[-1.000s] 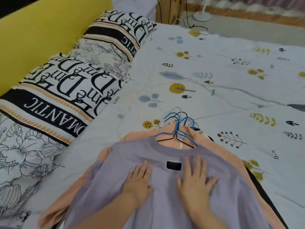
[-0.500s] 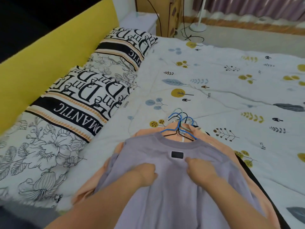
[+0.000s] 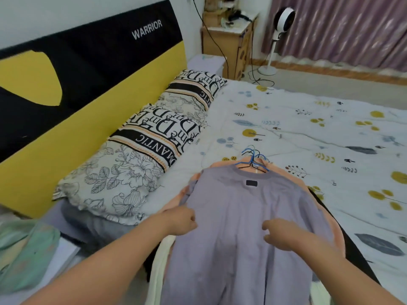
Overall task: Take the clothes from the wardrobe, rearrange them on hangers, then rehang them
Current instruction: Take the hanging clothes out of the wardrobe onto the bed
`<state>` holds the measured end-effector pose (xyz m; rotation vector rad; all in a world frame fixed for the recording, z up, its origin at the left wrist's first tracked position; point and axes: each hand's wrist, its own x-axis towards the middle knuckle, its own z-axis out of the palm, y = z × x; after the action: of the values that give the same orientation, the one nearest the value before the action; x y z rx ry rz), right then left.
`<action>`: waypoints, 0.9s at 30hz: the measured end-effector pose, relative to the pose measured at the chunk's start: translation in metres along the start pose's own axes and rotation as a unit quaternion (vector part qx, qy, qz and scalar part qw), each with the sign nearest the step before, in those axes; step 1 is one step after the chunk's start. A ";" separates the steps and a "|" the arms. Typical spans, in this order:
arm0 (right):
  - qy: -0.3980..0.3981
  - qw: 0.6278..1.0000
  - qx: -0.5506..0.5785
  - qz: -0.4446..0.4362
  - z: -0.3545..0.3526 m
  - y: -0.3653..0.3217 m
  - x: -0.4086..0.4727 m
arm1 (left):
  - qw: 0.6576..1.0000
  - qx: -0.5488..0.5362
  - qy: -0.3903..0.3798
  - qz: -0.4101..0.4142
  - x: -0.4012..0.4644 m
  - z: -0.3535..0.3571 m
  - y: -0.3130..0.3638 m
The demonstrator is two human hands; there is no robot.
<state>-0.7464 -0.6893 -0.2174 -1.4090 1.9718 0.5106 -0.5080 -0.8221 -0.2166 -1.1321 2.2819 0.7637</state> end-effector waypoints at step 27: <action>0.027 0.916 -0.232 -0.327 0.016 -0.164 -0.165 | 0.934 -0.203 0.139 -0.261 -0.334 0.149 -0.015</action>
<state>-0.5543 -0.6231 -0.1035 -2.2700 1.3213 0.6415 -0.2886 -0.5450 -0.1195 -2.0459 1.9147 0.9168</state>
